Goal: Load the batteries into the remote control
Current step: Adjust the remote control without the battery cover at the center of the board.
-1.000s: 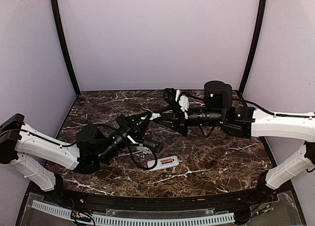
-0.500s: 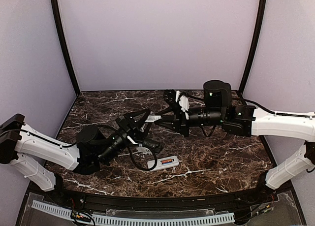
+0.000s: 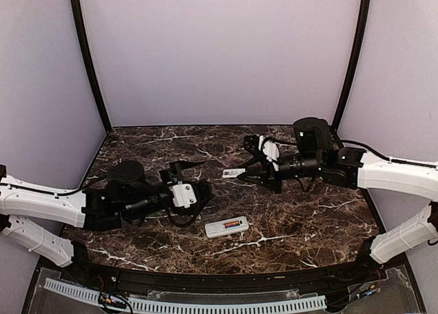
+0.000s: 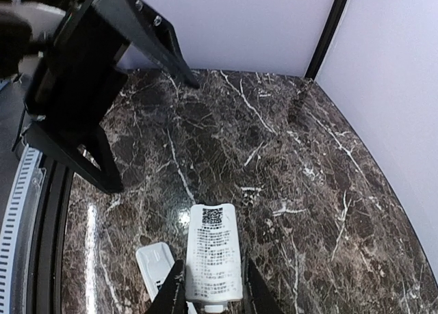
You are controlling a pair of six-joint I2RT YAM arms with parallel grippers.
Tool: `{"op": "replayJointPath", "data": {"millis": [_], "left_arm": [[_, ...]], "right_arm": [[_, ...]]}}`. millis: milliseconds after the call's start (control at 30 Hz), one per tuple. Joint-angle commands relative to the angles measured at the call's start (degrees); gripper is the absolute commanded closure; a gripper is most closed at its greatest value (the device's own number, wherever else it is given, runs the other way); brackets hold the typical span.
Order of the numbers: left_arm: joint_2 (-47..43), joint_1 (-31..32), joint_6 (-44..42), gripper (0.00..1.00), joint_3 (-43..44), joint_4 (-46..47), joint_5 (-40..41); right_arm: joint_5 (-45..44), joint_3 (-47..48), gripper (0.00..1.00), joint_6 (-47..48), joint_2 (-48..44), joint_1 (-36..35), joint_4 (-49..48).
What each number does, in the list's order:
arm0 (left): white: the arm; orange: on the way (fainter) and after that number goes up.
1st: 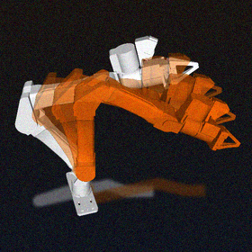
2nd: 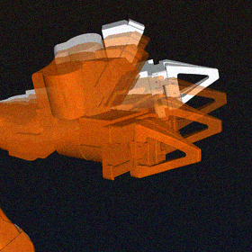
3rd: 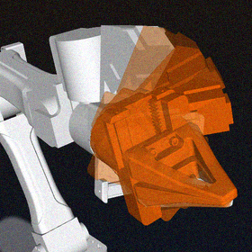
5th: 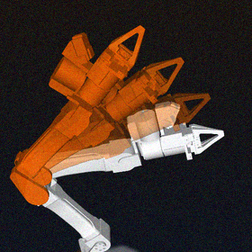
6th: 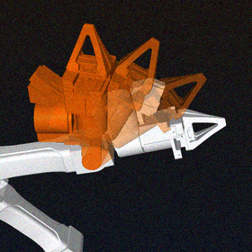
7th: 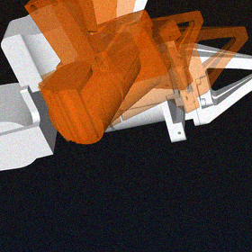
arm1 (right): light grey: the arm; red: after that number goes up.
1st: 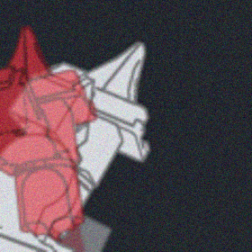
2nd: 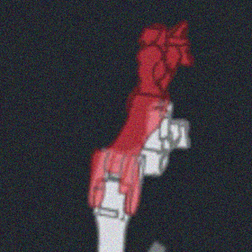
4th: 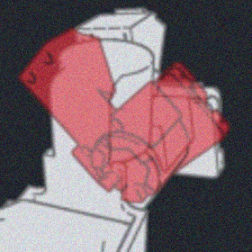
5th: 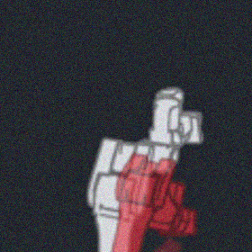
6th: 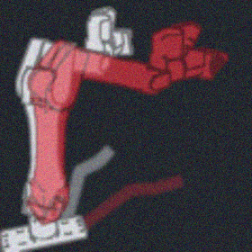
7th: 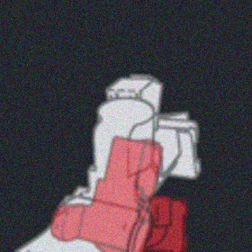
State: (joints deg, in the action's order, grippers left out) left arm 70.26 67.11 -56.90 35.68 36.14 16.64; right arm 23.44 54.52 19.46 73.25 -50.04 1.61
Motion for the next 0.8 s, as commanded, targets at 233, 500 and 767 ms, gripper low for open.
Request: {"op": "replayJointPath", "data": {"millis": [233,500,767], "left_arm": [[9.48,-6.29,48.60,0.12,4.61,-34.54,-31.30],[24.93,-8.31,43.33,0.12,10.25,-35.10,-30.49],[29.22,-11.46,39.89,0.14,11.71,-34.71,-34.94]], "right_arm": [[5.56,-4.60,0.90,10.30,3.93,3.90,8.97],[9.30,-6.87,0.90,14.00,10.40,3.90,4.99],[10.28,-4.70,0.91,12.89,13.95,3.81,5.69]]}}
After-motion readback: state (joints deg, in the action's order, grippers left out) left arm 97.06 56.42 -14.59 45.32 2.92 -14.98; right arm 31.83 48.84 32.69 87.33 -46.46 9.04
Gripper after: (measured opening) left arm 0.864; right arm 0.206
